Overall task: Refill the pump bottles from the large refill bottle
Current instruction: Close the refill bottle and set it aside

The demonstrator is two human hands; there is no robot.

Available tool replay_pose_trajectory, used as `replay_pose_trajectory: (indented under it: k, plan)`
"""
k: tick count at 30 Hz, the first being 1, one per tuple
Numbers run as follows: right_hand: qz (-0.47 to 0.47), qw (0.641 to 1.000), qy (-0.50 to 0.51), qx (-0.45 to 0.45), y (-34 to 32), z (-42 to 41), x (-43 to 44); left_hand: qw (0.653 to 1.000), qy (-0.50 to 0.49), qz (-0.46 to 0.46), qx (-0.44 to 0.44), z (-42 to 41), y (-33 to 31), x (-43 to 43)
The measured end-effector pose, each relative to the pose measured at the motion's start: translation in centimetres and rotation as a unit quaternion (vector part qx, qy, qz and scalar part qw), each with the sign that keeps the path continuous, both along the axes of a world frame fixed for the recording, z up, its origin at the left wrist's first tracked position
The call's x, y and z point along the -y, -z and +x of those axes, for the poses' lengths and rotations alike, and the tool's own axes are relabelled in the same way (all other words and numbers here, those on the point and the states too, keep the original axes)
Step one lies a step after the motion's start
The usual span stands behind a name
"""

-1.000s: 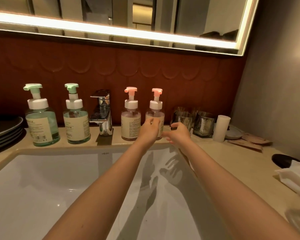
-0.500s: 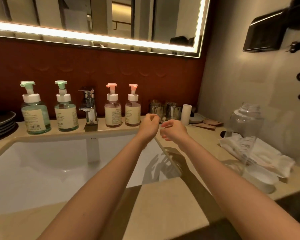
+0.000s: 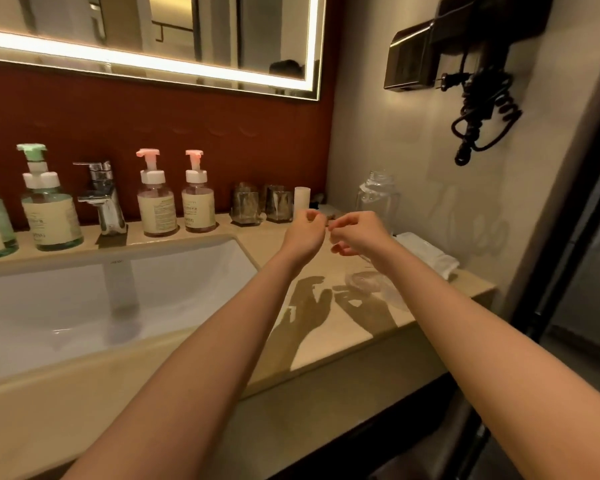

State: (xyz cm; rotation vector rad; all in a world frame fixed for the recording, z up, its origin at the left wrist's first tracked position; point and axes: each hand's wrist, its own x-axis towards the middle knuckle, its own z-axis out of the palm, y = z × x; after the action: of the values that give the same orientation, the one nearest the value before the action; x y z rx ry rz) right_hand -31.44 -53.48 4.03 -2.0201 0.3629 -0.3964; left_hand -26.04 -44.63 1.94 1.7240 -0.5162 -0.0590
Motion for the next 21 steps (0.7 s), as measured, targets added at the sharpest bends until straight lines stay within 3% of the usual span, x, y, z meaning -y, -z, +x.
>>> replay_pose_trajectory:
  k: [8,11,13,15,17,21]
  plan:
    - [0.025,0.999,0.04,0.004,0.6,-3.6,5.0,0.999,0.014,-0.038,0.007,-1.8,0.1,3.8]
    - [-0.094,0.992,0.079,-0.02,1.6,-4.1,6.6,1.0,0.002,-0.017,0.023,-1.6,0.5,5.3]
    - [-0.252,0.956,0.092,-0.117,2.4,-4.3,7.5,0.999,-0.002,0.004,0.038,-1.4,0.8,6.4]
    - [-0.331,0.91,0.083,-0.234,3.0,-4.6,7.9,0.999,0.005,0.015,0.042,-1.3,0.9,7.2]
    - [-0.327,0.894,0.068,-0.298,3.5,-4.6,8.1,0.999,0.007,0.027,0.039,-1.1,1.2,7.9]
    - [-0.302,0.912,0.065,-0.269,4.2,-4.5,8.7,0.996,-0.017,0.074,0.04,-0.9,1.5,8.7]
